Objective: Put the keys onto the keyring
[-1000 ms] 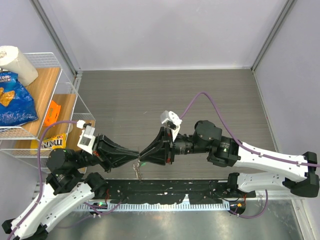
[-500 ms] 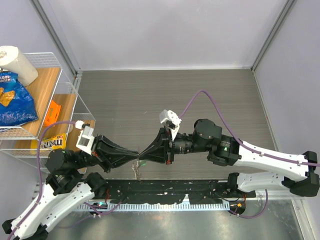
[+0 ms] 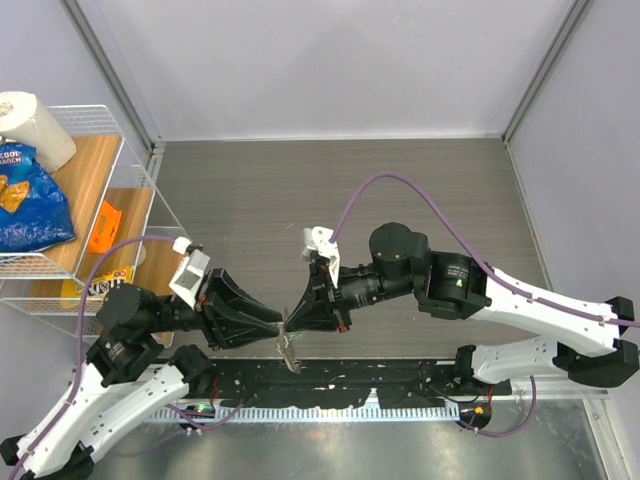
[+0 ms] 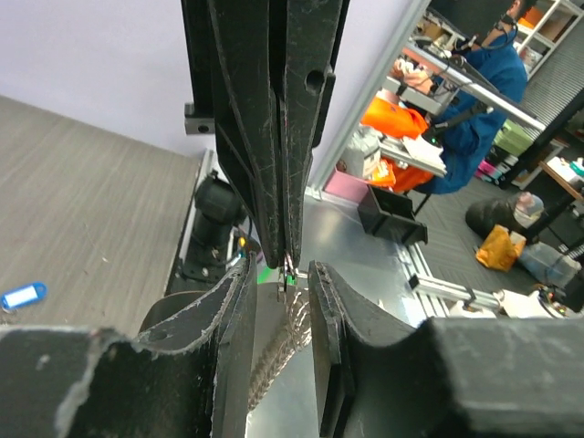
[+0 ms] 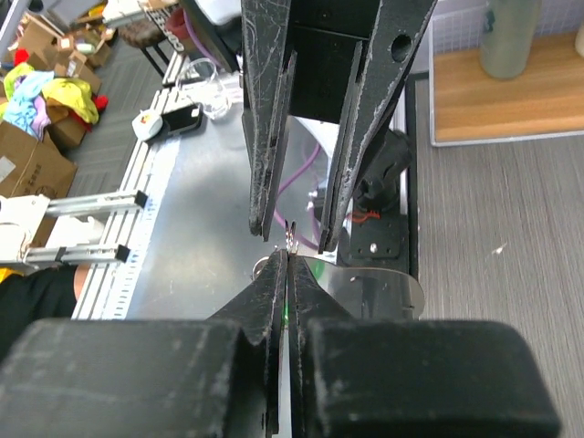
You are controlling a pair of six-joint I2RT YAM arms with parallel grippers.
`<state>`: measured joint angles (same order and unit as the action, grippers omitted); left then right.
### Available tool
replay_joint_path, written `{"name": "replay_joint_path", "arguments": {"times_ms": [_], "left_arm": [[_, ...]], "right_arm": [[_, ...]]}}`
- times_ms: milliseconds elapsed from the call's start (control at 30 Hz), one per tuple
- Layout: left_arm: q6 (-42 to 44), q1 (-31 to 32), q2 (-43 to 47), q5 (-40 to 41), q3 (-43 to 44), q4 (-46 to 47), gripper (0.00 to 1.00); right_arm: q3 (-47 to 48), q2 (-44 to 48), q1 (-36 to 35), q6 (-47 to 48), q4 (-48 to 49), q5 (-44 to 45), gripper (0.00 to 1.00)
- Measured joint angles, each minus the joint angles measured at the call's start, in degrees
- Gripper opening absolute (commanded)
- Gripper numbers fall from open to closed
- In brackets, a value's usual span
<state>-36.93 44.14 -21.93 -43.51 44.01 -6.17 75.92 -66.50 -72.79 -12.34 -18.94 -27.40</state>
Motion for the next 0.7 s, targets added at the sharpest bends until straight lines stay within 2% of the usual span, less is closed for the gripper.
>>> {"name": "replay_joint_path", "arguments": {"times_ms": [233, 433, 700], "left_arm": [[1.22, 0.00, -1.88, -2.29, 0.66, -6.05, 0.34], [2.93, 0.00, -3.21, -3.69, 1.31, -10.08, 0.25], [4.90, 0.00, -4.90, -5.68, 2.10, -14.34, 0.21]], "right_arm": [[3.63, -3.21, 0.00, 1.97, -8.22, -0.79, 0.05], [5.22, -5.07, 0.00, 2.80, -12.70, -0.83, 0.05], [7.08, -5.66, 0.00, 3.43, -14.84, -0.85, 0.05]]}}
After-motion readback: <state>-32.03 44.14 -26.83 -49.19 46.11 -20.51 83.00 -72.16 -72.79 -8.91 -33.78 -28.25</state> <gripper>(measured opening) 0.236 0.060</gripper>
